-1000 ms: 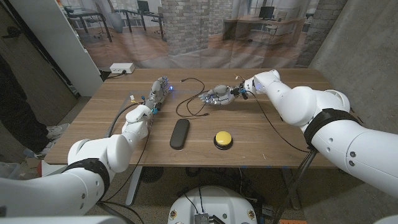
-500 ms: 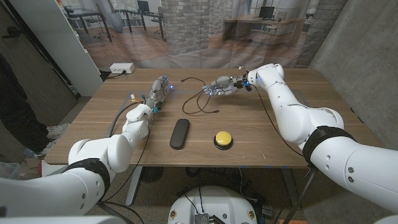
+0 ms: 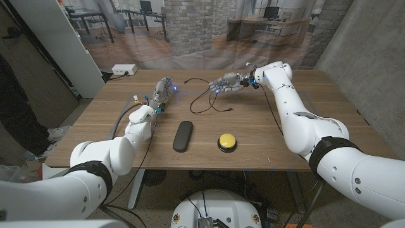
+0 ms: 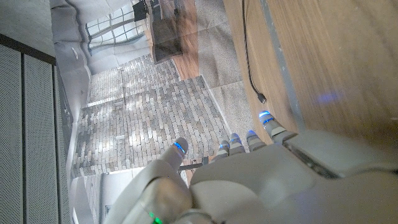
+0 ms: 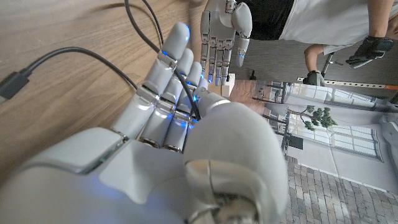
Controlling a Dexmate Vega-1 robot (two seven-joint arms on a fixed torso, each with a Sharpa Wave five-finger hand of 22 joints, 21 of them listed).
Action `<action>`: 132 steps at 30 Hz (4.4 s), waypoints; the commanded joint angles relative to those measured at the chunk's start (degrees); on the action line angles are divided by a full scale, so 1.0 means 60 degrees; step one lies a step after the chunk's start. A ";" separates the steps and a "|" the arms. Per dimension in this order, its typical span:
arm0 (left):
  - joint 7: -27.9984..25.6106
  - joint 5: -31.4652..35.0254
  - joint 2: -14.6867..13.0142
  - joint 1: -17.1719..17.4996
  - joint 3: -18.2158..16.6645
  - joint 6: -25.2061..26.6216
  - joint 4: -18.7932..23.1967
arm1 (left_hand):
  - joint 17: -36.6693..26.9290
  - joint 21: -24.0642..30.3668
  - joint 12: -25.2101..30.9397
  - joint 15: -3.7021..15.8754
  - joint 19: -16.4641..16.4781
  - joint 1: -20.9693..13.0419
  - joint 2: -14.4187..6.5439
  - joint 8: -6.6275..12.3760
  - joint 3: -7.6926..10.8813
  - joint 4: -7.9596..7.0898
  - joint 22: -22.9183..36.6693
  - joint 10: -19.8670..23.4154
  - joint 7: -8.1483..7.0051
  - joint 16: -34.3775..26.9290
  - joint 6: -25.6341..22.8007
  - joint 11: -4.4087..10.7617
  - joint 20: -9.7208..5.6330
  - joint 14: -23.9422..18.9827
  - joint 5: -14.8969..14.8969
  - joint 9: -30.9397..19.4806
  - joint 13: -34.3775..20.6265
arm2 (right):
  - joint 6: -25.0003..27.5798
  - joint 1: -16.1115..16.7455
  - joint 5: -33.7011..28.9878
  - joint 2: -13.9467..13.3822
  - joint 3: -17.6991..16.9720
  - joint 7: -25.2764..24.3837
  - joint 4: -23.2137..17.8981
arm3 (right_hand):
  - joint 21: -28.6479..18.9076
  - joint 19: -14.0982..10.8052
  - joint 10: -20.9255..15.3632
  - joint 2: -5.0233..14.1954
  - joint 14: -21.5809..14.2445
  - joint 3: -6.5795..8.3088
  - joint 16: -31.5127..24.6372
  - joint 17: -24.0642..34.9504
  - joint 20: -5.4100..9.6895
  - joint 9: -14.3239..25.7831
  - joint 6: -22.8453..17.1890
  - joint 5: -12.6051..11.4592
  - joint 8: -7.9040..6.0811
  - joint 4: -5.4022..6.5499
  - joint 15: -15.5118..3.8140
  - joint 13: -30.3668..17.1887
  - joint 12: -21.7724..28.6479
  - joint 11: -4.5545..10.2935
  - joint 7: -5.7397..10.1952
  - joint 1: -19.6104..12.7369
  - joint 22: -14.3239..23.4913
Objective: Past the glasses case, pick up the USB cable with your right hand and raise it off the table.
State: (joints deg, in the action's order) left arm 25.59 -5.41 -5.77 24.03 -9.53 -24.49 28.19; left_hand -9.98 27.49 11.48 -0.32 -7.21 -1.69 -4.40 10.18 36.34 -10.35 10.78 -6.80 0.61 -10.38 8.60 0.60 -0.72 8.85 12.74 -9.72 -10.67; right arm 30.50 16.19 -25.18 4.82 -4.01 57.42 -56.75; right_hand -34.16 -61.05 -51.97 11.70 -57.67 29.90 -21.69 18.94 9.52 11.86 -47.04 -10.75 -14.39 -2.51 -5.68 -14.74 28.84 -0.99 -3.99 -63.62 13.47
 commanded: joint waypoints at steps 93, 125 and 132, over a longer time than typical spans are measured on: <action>-0.0075 -0.0253 -0.0048 0.3091 -0.0135 0.2429 0.6111 | -0.0052 -0.0046 0.0058 -0.0006 0.0032 0.0070 -0.0914 0.0048 -0.0009 0.0000 0.0044 -0.0025 -0.0005 -0.0060 0.0010 -0.0039 0.0045 0.0037 0.0071 -0.0049 -0.0032 | -0.1406 0.2098 -0.0044 0.0130 0.0251 -0.3525 -0.5060 | -0.1118 0.0575 -0.0520 -0.0137 -0.0406 -0.0066 -0.0180 0.0349 0.0246 -0.0070 -0.0768 0.0009 0.0210 0.0417 -0.0517 0.0125 -0.0742 -0.0028 0.0047 -0.0326 0.0001; 0.0290 -0.0529 -0.0199 0.3716 -0.0298 0.2620 0.6990 | -0.0051 -0.0054 0.0060 -0.0011 0.0046 0.0066 -0.0923 0.0048 -0.0011 0.0001 0.0044 -0.0016 -0.0001 -0.0064 0.0004 -0.0029 0.0038 0.0021 0.0074 -0.0048 -0.0031 | -0.0938 0.2673 -0.0362 0.0336 0.0253 -0.4073 -0.6932 | -0.1438 0.0698 -0.0650 -0.0153 -0.0462 -0.0127 -0.0197 0.0372 0.0278 -0.0069 -0.0886 -0.0015 0.0247 0.0486 -0.0553 0.0012 -0.0873 -0.0012 0.0076 -0.0363 -0.0047; 0.0467 -0.0602 -0.0280 0.3707 -0.0318 0.2651 0.6888 | -0.0050 -0.0054 0.0060 -0.0010 0.0054 0.0064 -0.0924 0.0046 -0.0011 0.0002 0.0044 -0.0014 0.0003 -0.0064 0.0007 -0.0029 0.0032 0.0019 0.0075 -0.0048 -0.0031 | -0.0697 0.2748 -0.0572 0.0377 0.0324 -0.4143 -0.7127 | -0.1503 0.0705 -0.0669 -0.0148 -0.0491 -0.0130 -0.0204 0.0372 0.0279 -0.0070 -0.0896 -0.0020 0.0257 0.0491 -0.0581 -0.0006 -0.0901 -0.0026 0.0072 -0.0378 -0.0057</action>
State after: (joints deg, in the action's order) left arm 27.03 -8.35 -6.83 45.90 -11.16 -8.78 69.57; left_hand -9.99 27.49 11.48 -0.32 -7.21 -1.69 -4.40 10.17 36.34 -10.35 10.77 -6.80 0.61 -10.38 8.60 0.61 -0.72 8.85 12.93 -9.72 -10.67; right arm 24.45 31.74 -26.95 6.68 -2.55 33.45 -96.87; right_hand -42.81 -59.59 -54.35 10.37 -58.88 29.01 -22.57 20.87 8.06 11.48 -50.08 -10.61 -12.61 0.24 -7.31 -14.53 23.50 -0.11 -2.77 -65.64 13.04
